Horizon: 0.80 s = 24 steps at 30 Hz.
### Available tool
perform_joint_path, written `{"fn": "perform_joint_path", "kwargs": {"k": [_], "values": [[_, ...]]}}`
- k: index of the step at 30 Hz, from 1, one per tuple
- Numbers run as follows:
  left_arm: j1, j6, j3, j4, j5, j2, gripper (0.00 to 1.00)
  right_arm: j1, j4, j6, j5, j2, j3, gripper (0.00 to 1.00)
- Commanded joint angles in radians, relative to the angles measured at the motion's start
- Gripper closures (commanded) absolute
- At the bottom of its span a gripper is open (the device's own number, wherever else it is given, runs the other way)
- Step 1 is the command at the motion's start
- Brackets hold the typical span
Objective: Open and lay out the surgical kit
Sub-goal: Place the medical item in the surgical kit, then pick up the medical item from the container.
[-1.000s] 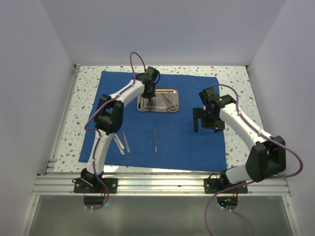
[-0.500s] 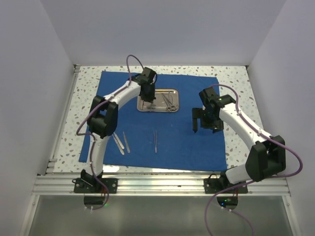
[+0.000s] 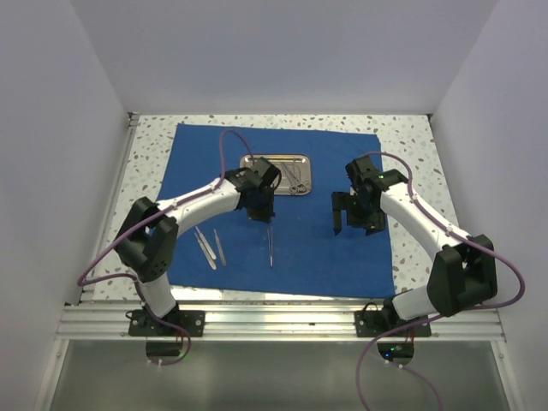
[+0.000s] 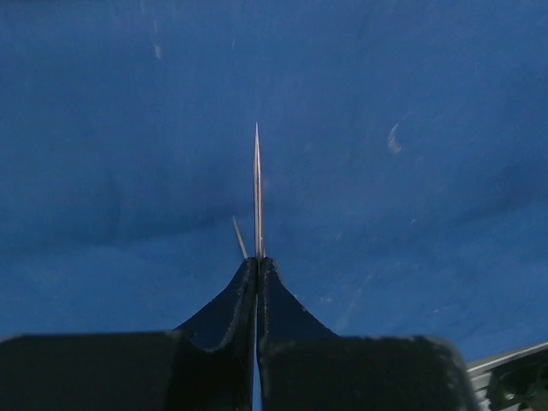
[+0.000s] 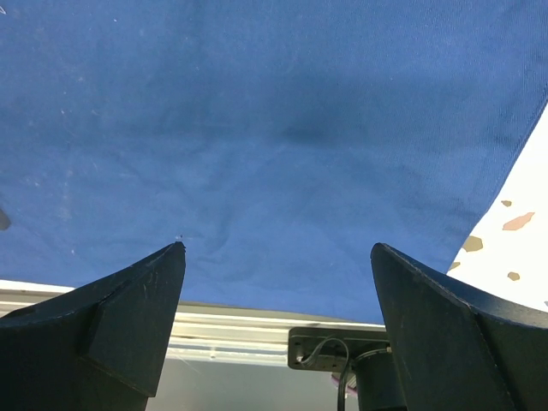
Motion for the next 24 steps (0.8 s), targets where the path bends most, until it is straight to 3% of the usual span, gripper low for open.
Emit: {"fn": "perform_joint_path", "kwargs": {"k": [1,4,8,12,18,24], "values": [[-0.024,-0.101,-0.088,0.043,-0.001,-0.044,1.0,-0.006,0.012,-0.017,-0.024,-0.024,-0.009,0.07],[-0.042,-0.135,-0.145,0.074,0.022,-0.058,1.0,-0.006,0.009,-0.016,-0.018,-0.027,-0.015,0.07],[-0.061,-0.137,-0.162,0.076,0.051,-0.058,0.67,-0.006,0.009,-0.014,-0.013,-0.016,-0.019,0.07],[-0.061,-0.109,-0.097,0.028,0.038,-0.078,0.48,-0.004,0.003,-0.004,-0.007,-0.009,-0.002,0.07],[0.01,0.027,0.133,-0.073,-0.019,-0.046,0.46,-0.004,-0.009,0.015,0.028,-0.029,0.031,0.06],[0.203,0.156,0.32,-0.067,-0.01,0.098,0.49,-0.004,0.003,0.055,0.027,-0.046,0.05,0.06]]}}
